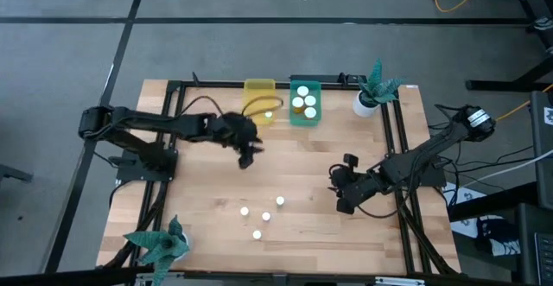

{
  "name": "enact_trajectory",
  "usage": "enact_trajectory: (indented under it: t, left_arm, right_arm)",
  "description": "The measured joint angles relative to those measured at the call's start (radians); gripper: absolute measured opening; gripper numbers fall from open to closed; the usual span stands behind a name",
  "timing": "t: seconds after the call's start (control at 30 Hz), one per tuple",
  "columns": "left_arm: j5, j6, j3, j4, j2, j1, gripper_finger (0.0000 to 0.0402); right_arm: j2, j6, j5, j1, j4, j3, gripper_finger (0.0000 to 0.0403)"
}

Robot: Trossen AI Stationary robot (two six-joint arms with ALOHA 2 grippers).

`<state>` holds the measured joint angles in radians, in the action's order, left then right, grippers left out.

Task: Pick and place medicine bottles into bin by pill shape (circle, oval)
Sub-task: Move the green tablet bottle to the top of the table

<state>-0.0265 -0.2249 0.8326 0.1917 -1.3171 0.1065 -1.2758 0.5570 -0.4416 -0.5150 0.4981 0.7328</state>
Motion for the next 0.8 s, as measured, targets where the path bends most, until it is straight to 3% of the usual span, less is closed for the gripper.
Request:
enact_trajectory:
  t: [0.2,0.37,0.53,0.8]
  left_arm:
    - [-0.005,-0.014,0.000,0.196,0.013,-0.162,0.0150]
    - [-0.002,-0.138,-0.001,0.386,-0.006,-0.281,0.0150]
    - [0.038,-0.277,0.000,0.469,0.001,-0.377,0.0150]
    - [0.026,-0.497,0.000,0.470,0.002,-0.519,0.0150]
  right_arm:
    - [0.000,-0.100,0.102,0.045,-0.271,-0.104,0.0158]
    - [0.000,-0.160,0.162,0.068,-0.372,-0.132,0.0158]
    - [0.000,-0.173,0.166,0.068,-0.376,-0.133,0.0158]
    - [0.000,-0.132,0.236,0.067,-0.470,-0.133,0.0158]
